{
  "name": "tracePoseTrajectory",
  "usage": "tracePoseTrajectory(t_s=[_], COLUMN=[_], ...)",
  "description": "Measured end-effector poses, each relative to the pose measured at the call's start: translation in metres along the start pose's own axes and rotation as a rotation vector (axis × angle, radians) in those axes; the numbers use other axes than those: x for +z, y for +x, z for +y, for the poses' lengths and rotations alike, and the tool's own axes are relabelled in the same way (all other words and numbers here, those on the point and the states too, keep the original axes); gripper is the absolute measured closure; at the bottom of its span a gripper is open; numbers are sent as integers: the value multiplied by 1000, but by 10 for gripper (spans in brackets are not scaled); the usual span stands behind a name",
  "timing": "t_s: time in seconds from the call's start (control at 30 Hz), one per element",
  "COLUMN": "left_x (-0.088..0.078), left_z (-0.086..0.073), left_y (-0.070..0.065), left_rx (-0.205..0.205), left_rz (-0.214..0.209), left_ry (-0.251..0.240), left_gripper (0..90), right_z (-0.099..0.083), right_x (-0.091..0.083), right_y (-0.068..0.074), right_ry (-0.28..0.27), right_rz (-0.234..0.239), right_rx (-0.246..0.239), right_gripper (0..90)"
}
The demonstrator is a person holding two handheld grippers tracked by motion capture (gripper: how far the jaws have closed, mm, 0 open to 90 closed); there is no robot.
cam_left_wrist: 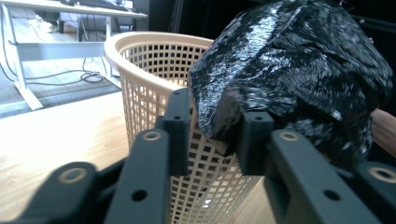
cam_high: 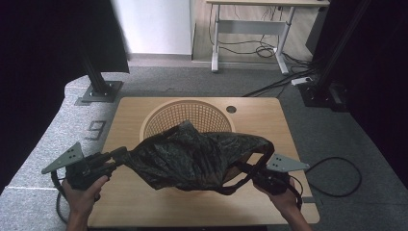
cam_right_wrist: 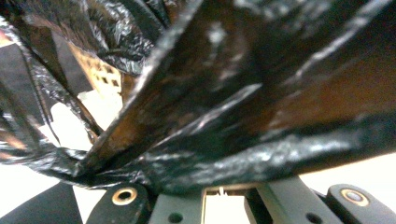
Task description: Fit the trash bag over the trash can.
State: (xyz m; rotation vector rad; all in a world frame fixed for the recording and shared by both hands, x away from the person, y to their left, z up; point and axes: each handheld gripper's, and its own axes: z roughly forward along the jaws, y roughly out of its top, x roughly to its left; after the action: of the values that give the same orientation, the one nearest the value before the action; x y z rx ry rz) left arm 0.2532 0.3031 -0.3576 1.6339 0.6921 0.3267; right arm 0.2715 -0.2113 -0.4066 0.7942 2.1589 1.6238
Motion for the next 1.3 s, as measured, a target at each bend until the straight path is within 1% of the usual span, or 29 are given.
tracePoseTrajectory(t_s=[0.07, 0.13, 0.27, 0.37, 0.57, 0.7, 0.8, 0.9, 1.03, 1.17, 1.3], left_x=[-3, -7, -10, -12, -17, -21, -26, -31, -34, -29, -10], left_z=[3, 5, 8, 9, 4, 0, 0, 2, 9, 19, 28], left_y=[0, 1, 0, 0, 4, 6, 8, 7, 5, -1, -11], left_rx=[6, 2, 4, 7, 4, -5, -20, -14, -11, -2, 6], left_rz=[5, -3, 0, -4, -10, -28, -33, -25, -30, -38, -44], left_ry=[6, 10, 14, 29, 69, 88, 70, 65, 55, 54, 84], left_gripper=[615, 591, 556, 540, 509, 484, 474, 470, 466, 456, 419], right_z=[2, 2, 2, 3, 6, 9, 9, 9, 10, 14, 18], right_x=[-3, -5, -8, -9, -12, -12, -11, -10, -8, -7, -6], right_y=[-2, -4, -8, -12, -19, -21, -21, -21, -21, -21, -20], right_ry=[-5, -9, -12, -13, -33, -33, -35, -34, -28, -27, -25], right_rz=[-8, -14, -24, -32, -48, -60, -61, -62, -62, -60, -56], right_rx=[2, 6, 17, 30, 50, 55, 53, 54, 54, 50, 46], right_gripper=[868, 868, 869, 869, 876, 878, 879, 879, 878, 878, 878])
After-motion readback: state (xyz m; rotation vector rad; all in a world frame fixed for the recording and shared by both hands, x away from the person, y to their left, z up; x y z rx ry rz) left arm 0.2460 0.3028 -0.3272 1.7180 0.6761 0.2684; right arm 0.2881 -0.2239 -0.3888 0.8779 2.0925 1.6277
